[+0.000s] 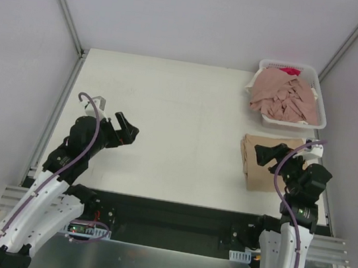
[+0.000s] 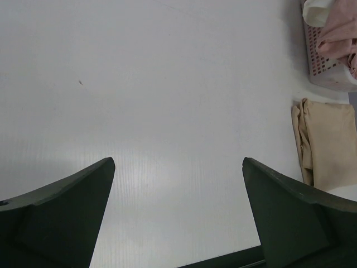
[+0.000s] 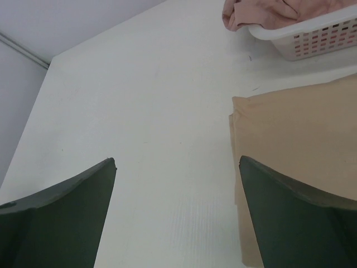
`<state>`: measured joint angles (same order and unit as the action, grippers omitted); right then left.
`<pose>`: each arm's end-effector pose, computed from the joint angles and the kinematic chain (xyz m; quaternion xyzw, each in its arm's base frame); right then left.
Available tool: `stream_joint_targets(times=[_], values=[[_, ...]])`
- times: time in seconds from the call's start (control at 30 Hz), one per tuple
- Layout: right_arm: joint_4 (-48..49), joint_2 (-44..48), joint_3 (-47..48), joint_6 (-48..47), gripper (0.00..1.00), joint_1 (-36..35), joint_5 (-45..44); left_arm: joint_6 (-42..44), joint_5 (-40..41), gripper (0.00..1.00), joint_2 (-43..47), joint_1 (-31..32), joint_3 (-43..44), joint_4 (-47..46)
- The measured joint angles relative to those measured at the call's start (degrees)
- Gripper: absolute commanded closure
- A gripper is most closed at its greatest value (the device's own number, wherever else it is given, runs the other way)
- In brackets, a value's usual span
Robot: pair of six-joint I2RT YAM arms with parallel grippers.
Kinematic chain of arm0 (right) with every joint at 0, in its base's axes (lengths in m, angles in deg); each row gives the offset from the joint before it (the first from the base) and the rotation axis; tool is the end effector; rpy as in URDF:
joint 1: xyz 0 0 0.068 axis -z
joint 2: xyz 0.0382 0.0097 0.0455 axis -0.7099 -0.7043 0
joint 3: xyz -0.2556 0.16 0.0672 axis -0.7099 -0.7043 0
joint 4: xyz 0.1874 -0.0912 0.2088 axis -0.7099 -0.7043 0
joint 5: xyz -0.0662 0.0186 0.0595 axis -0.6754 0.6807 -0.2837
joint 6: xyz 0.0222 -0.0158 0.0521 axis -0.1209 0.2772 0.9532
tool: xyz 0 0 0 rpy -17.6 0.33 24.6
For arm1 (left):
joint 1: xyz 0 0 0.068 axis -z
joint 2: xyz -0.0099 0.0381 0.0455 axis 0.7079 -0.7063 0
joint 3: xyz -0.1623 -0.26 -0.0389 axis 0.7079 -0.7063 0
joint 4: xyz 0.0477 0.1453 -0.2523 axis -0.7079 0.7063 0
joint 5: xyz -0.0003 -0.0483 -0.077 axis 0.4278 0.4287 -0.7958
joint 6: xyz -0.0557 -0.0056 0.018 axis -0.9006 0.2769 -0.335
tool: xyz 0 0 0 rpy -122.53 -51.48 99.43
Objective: Fold and stack the t-shirts
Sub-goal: Grab crumpled tshirt from bin with the right arm
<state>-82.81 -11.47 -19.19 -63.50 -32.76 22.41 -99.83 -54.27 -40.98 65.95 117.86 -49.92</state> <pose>0.1332 -0.0084 0.3034 -0.0373 0.7430 0.1564 0.6497 0.1480 -0.0546 0.3236 -0.0995 0.7920 -0.2623 0.5423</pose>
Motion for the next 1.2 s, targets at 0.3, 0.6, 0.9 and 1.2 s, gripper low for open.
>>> stream_joint_targets(times=[0.3,0.6,0.9,1.2], values=[[-3.1,-18.9,13.0,1.9,0.03,-0.1,-10.4,0.1,1.5,0.01,-2.6,0.0,0.0,-0.9],[-3.5,-62.6,47.4,3.2,0.03,-0.9,-16.5,0.4,4.6,0.01,-7.9,0.0,0.0,-1.4],[-8.2,-91.4,73.9,3.0,0.27,-4.2,-21.9,2.1,7.4,0.01,-10.4,0.0,0.6,-1.4],[-10.7,-98.5,80.3,3.0,0.94,-6.5,-21.7,3.3,8.4,0.01,-10.6,0.0,1.2,-1.4]])
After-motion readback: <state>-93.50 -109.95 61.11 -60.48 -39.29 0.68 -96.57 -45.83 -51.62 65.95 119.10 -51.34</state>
